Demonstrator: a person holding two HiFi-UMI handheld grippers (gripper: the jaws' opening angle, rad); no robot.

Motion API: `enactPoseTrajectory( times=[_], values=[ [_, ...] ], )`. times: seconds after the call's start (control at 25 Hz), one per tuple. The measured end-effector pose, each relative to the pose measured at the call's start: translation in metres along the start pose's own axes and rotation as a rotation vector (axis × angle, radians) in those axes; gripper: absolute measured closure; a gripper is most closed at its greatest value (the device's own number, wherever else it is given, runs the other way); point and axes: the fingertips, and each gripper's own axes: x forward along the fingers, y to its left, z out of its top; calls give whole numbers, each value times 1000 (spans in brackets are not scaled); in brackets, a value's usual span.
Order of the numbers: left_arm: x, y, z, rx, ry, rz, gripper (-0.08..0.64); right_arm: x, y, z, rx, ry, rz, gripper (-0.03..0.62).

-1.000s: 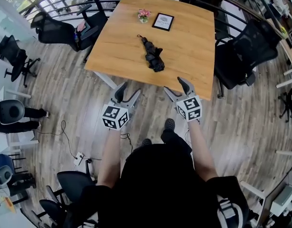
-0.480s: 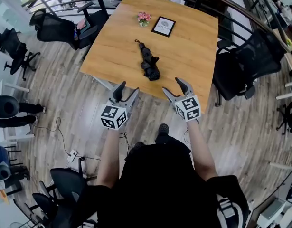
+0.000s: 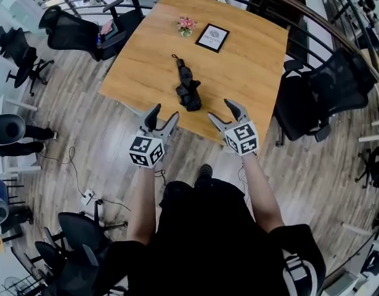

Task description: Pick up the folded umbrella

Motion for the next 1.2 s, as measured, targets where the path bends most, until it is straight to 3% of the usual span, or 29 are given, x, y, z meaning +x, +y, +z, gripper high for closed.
enactPoseTrajectory(
  times=[0.48,1.2],
  values=[
    [21,23,-5,-35,0,16,279,26,-10,-8,6,32,22,265],
    [84,117,23,-12,38,-161,279,114,-23,20,73,45,-122,265]
  ],
)
